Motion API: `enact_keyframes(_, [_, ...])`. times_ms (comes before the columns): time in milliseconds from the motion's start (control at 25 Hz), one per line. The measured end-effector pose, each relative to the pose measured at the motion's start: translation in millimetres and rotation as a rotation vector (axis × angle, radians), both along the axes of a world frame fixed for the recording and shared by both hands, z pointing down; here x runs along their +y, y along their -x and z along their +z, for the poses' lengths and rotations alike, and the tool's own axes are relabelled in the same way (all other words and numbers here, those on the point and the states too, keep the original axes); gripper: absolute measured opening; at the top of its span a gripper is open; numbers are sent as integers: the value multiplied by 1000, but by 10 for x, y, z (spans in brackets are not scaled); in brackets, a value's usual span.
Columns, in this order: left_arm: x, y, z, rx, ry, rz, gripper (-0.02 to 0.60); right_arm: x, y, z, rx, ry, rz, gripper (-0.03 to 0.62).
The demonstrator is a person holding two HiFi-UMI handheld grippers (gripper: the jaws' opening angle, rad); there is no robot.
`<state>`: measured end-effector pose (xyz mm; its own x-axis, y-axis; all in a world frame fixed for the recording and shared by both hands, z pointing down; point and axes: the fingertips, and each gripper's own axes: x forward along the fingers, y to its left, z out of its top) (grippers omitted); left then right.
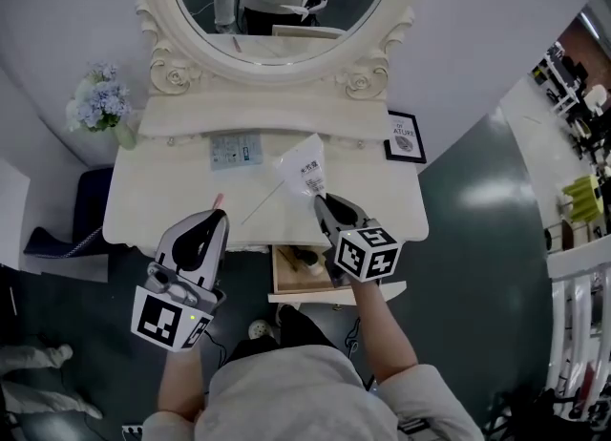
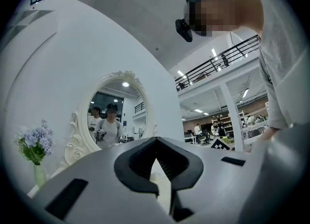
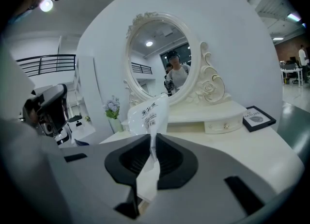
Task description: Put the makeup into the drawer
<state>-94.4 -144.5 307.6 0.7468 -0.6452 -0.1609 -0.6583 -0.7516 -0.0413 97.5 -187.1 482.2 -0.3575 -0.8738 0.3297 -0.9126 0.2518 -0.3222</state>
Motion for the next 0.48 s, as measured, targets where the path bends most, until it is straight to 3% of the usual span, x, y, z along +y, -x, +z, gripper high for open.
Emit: enact_keyframes(480, [280, 96, -44, -9, -14, 39, 12, 423, 71, -252, -47, -79, 69, 44])
